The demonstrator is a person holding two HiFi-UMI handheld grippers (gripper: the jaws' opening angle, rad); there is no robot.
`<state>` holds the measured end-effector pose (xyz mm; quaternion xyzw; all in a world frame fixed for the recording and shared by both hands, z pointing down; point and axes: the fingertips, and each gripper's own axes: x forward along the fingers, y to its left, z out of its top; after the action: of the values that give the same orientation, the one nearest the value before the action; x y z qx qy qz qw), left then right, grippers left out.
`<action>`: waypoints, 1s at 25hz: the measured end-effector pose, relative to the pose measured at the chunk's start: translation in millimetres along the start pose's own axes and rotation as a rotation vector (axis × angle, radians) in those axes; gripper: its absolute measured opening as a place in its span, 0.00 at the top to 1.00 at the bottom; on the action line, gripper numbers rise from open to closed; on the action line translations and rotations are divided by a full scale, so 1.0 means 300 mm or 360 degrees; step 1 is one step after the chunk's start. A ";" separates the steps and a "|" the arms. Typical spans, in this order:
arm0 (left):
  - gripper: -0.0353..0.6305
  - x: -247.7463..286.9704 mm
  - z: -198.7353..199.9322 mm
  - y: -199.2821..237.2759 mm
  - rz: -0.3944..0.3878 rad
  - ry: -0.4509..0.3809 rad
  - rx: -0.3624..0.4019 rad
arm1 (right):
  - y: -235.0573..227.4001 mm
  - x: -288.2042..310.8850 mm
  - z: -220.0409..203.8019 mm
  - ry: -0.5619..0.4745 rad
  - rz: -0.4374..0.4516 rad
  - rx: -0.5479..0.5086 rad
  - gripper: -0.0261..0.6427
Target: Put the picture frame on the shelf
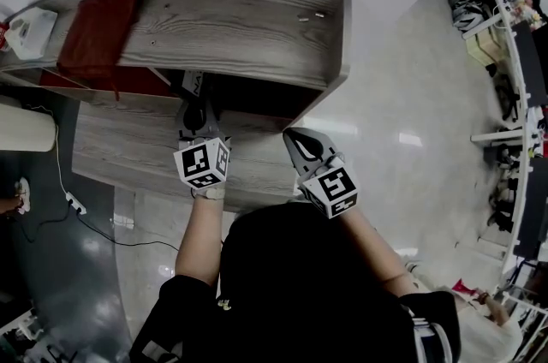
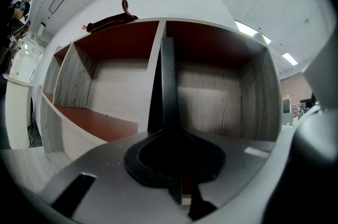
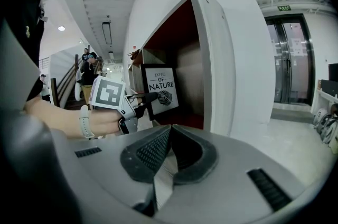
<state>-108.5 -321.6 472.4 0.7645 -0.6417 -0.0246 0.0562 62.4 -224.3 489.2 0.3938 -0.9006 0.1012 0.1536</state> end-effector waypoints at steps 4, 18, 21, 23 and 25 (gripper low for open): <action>0.88 0.000 0.000 -0.001 -0.0002 0.0008 0.0013 | 0.008 0.000 0.000 0.0005 0.0005 -0.0007 0.97; 0.84 -0.025 0.009 0.001 0.0006 -0.0015 0.0019 | 0.011 -0.023 -0.004 -0.0007 -0.0007 -0.0008 0.97; 0.81 -0.033 0.009 0.000 -0.0002 -0.0013 0.0011 | 0.017 -0.026 -0.003 -0.0011 -0.0002 -0.0012 0.97; 0.78 -0.044 0.014 -0.001 -0.0009 -0.0012 0.0008 | 0.021 -0.029 -0.003 -0.0012 0.0002 -0.0011 0.97; 0.76 -0.061 0.020 -0.006 -0.0016 -0.0010 0.0016 | 0.025 -0.034 -0.003 -0.0013 0.0005 -0.0005 0.97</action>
<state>-110.7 -303.5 465.7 0.7679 -0.6381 -0.0240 0.0501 63.6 -212.1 485.9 0.3927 -0.9019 0.0985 0.1503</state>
